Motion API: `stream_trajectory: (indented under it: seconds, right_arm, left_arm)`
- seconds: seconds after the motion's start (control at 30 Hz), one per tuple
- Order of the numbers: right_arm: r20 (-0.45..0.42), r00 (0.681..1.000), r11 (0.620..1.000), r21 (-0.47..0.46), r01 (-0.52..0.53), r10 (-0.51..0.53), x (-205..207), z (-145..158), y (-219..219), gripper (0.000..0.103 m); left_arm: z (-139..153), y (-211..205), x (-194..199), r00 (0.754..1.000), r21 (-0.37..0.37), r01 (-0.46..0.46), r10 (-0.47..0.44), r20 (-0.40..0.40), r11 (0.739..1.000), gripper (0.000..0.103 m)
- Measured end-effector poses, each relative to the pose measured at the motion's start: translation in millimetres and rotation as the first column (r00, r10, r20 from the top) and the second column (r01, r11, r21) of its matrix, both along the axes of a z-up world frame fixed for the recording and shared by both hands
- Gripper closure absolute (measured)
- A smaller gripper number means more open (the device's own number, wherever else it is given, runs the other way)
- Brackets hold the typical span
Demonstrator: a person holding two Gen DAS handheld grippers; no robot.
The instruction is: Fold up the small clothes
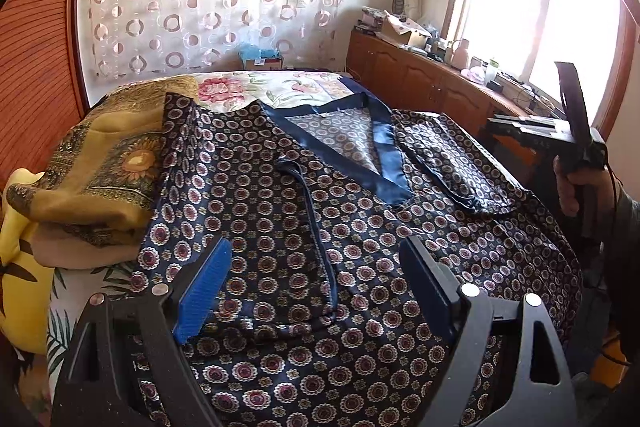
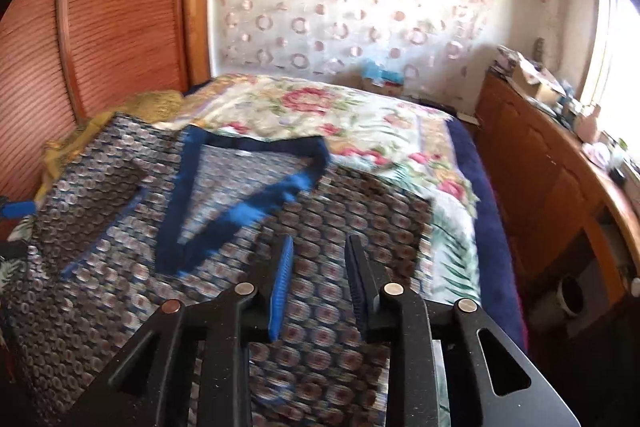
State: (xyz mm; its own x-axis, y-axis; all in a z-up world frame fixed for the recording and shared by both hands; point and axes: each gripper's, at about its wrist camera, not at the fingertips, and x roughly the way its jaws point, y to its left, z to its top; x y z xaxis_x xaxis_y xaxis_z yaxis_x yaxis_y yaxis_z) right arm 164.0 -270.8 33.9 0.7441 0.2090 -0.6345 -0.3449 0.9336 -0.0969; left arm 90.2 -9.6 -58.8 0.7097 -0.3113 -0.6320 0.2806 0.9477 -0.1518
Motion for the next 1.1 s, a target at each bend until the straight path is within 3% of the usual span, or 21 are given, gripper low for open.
stream_trajectory:
  seconds: [0.4,0.57,0.67,0.77,1.03,1.1]
  right_arm:
    - [-0.153,0.980,0.991,-0.044,0.125,-0.130,25.5,-41.9,-24.1,0.070]
    - [-0.184,0.975,0.991,-0.053,0.120,-0.128,34.8,-51.9,-26.3,0.071]
    - [-0.180,0.978,0.994,-0.050,0.099,-0.107,35.5,-53.4,-30.6,0.097]
    - [-0.157,0.981,0.993,-0.050,0.110,-0.117,31.9,-49.0,-41.1,0.101]
    - [-0.148,0.966,0.977,-0.044,0.209,-0.213,39.8,-44.8,-68.9,0.101]
    - [-0.134,0.967,0.976,-0.050,0.212,-0.217,42.5,-42.4,-67.6,0.087]
  left_arm:
    - [-5.0,1.9,2.0,1.000,0.001,-0.016,0.016,-0.008,1.000,0.016]
    - [-6.0,0.9,1.4,1.000,0.004,-0.015,0.015,-0.010,1.000,0.016]
    - [-6.7,3.4,1.4,1.000,0.001,-0.020,0.020,-0.012,1.000,0.016]
    - [-7.0,3.7,2.2,1.000,0.001,-0.023,0.023,-0.013,1.000,0.016]
    - [-7.0,6.8,6.3,0.999,0.012,-0.030,0.030,-0.012,0.999,0.016]
    - [-4.7,8.7,10.9,0.999,0.022,-0.038,0.038,-0.006,0.999,0.016]
